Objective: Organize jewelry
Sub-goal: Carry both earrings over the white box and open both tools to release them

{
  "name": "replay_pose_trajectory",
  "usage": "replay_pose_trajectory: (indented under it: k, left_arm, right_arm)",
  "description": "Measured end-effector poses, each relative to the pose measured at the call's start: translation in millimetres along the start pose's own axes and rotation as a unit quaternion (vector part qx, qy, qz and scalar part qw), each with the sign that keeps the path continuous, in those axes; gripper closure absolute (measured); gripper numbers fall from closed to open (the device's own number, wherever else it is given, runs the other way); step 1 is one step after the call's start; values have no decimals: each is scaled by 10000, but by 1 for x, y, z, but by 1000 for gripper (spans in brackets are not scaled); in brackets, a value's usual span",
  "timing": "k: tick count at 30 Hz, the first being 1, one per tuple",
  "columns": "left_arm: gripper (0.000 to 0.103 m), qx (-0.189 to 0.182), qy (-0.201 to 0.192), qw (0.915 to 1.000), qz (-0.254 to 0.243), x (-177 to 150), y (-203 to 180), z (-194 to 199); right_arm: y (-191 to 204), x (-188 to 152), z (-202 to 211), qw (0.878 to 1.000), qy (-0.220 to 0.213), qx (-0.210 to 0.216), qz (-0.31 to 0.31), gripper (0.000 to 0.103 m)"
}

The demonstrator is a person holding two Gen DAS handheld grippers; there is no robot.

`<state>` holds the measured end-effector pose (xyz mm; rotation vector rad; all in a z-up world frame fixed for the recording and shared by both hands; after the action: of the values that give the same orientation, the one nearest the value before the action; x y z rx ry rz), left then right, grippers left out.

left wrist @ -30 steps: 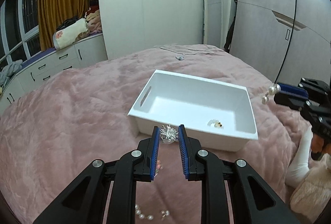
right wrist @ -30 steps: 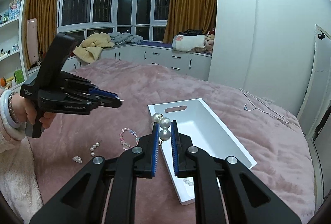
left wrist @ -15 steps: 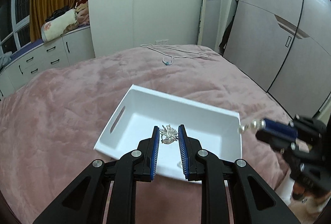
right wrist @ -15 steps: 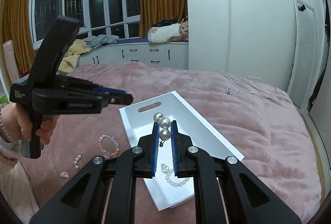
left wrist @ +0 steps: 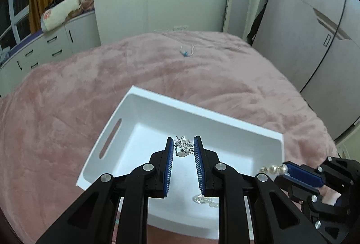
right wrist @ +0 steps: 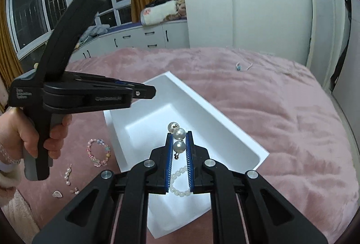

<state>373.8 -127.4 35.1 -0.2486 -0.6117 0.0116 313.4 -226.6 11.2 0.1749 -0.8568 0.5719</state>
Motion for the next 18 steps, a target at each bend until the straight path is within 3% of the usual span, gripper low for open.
replay_pose_trajectory:
  k: [10, 12, 13, 14, 15, 18]
  left_arm:
    - [78, -203, 80, 9985, 497, -12, 18, -28]
    - [72, -230, 119, 9979, 592, -14, 23, -31]
    - [62, -232, 129, 9977, 626, -15, 25, -31]
    - [55, -216, 125, 9976, 652, -16, 27, -31]
    - [54, -197, 106, 9976, 656, -17, 30, -30]
    - [52, -140, 14, 9983, 570, -16, 39, -21]
  right_arm:
    - [8, -9, -26, 9993, 321, -78, 156, 90]
    - [9, -9, -27, 9992, 344, -128, 157, 87]
    - [10, -9, -28, 9991, 366, -157, 152, 82]
    - [10, -9, -29, 9990, 380, -175, 142, 68]
    - [10, -9, -28, 9990, 365, -231, 131, 54]
    - [10, -9, -25, 9992, 262, -271, 132, 51]
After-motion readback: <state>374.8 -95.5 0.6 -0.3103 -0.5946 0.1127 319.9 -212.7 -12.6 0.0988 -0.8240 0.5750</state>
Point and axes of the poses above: each gripper's, at about its wrist camera, not at the fingertips, and z roughly against the way its jaws point, y to its left, x to its top, the point moved 1 cm from there along -z, roughly the way its jaws point, and after that the axes turned 14 degrees about z, right-handed, at the moved point
